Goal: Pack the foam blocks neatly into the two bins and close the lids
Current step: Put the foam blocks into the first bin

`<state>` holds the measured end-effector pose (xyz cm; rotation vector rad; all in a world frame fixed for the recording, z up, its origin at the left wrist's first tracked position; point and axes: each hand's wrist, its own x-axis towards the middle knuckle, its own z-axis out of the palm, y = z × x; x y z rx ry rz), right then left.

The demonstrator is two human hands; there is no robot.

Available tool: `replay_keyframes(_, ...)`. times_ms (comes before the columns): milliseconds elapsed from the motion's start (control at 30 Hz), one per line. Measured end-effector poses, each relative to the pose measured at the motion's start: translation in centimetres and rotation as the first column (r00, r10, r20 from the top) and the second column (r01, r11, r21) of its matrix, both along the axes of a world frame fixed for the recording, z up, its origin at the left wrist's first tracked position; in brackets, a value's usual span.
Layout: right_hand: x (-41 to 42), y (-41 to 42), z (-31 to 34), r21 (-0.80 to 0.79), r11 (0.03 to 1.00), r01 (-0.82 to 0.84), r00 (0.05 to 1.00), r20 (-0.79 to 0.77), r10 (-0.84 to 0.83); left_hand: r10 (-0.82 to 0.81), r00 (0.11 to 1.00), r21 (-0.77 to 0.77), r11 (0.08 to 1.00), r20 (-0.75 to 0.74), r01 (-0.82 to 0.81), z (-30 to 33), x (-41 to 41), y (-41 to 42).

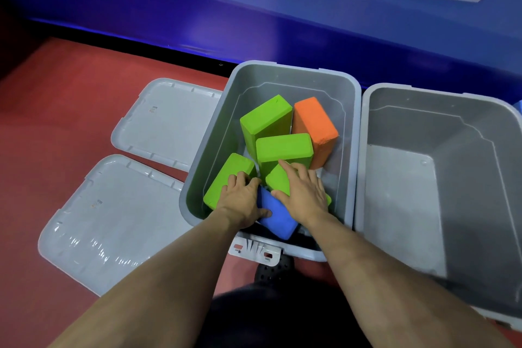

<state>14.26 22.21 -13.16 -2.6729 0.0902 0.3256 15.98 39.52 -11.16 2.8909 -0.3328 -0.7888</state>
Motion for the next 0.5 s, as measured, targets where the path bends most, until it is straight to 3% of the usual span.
replay_keyframes(267, 1.1, -2.7, -2.0, -0.059, 0.992, -0.112, 0.992, -0.064, 0.108, 0.099, 0.995, -0.052, 0.994, 0.028, -0.098, -0.2, 0.0, 0.3)
replay_keyframes(500, 0.9, -3.8, -0.1, 0.169, 0.983, -0.068, 0.994, -0.074, 0.081, 0.142, 0.989, -0.08, 0.987, 0.047, -0.138, 1.4, 0.3, -0.8)
